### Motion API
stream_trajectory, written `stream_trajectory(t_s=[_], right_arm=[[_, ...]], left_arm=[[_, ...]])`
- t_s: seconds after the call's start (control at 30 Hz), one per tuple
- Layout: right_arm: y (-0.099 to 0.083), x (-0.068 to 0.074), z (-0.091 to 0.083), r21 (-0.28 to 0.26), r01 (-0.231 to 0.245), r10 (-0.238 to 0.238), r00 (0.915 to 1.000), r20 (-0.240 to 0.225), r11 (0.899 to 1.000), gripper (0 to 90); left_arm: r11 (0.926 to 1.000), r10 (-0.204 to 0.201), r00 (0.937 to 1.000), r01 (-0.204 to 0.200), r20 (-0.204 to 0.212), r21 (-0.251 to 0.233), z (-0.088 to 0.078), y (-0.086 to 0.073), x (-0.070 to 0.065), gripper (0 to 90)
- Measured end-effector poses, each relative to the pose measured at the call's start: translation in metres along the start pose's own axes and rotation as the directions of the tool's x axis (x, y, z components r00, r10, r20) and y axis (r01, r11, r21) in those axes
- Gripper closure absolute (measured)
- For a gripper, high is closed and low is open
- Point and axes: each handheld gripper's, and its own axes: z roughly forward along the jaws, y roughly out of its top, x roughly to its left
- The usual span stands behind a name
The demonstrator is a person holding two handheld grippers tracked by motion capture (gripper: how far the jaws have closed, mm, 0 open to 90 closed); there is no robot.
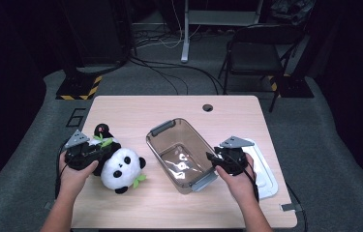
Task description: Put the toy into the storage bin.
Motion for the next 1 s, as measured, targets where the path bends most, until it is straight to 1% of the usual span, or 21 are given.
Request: stream_trajectory(t_s=[0.07, 0.13, 0.2, 0.27, 0.3, 0.33, 0.4, 0.5, 0.67, 0.77, 0.8, 0.83, 0.87, 1.0], right_arm=[[0.000, 0.002, 0.003, 0.002, 0.002, -0.002, 1.0000, 0.007, 1.000, 62.6], [0.000, 0.003, 0.004, 0.002, 0.002, -0.002, 0.9997, 0.025, 1.000, 65.2], [0.000, 0.003, 0.004, 0.003, -0.006, 0.006, 0.9996, 0.026, 1.000, 66.2], [0.000, 0.003, 0.004, 0.004, -0.007, 0.006, 0.9995, 0.031, 1.000, 68.5], [-0.001, 0.004, 0.004, 0.006, -0.004, 0.004, 0.9993, 0.036, 1.000, 71.2], [-0.001, 0.004, 0.004, 0.008, -0.004, 0.004, 0.9994, 0.035, 1.000, 72.7], [-0.001, 0.006, 0.005, 0.012, -0.006, 0.006, 0.9998, 0.021, 1.000, 75.3], [-0.002, 0.011, 0.008, 0.014, 0.004, -0.005, 0.9996, 0.028, 1.000, 75.3], [0.000, 0.016, 0.011, 0.010, 0.006, -0.006, 0.9999, 0.012, 1.000, 76.1], [0.002, 0.021, 0.014, 0.009, 0.008, -0.008, 1.0000, 0.001, 1.000, 76.6], [0.002, 0.023, 0.015, 0.009, 0.010, -0.010, 0.9999, 0.000, 1.000, 76.7], [0.002, 0.025, 0.015, 0.008, 0.007, -0.006, 1.0000, -0.003, 1.000, 76.7], [0.002, 0.027, 0.016, 0.006, 0.001, -0.001, 1.0000, -0.006, 1.000, 76.6], [0.001, 0.033, 0.016, 0.003, -0.007, 0.007, 1.0000, -0.004, 1.000, 76.3]], left_arm=[[1.0000, -0.002, 1.0000, 0.002, 0.000, -0.003, -0.001, 0.000, 0.001, 72.8], [1.0000, -0.002, 1.0000, 0.002, 0.003, -0.001, -0.002, 0.001, 0.002, 72.8], [0.9999, -0.008, 1.0000, 0.009, 0.003, -0.006, -0.003, 0.001, 0.002, 72.8], [1.0000, -0.006, 0.9999, 0.006, 0.010, 0.006, -0.005, 0.002, 0.003, 72.8], [1.0000, -0.003, 1.0000, 0.003, 0.008, 0.006, -0.005, 0.002, 0.003, 72.8], [0.9999, -0.003, 0.9999, 0.003, 0.011, 0.011, -0.006, 0.003, 0.003, 72.8], [1.0000, -0.004, 0.9999, 0.004, 0.010, 0.007, -0.006, 0.003, 0.003, 72.8], [1.0000, -0.003, 0.9999, 0.003, 0.013, 0.004, -0.008, 0.004, 0.003, 72.8], [1.0000, -0.006, 0.9999, 0.006, 0.013, -0.004, -0.011, 0.005, 0.005, 72.8], [1.0000, -0.008, 0.9999, 0.008, 0.012, 0.000, -0.013, 0.006, 0.005, 72.8], [0.9999, -0.009, 0.9999, 0.009, 0.012, -0.006, -0.013, 0.006, 0.005, 72.8], [1.0000, -0.007, 0.9999, 0.007, 0.014, -0.003, -0.014, 0.006, 0.006, 72.8], [0.9999, -0.009, 0.9999, 0.009, 0.011, -0.013, -0.014, 0.005, 0.006, 72.8], [0.9999, -0.014, 0.9998, 0.014, 0.011, -0.002, -0.015, 0.006, 0.007, 72.8]])
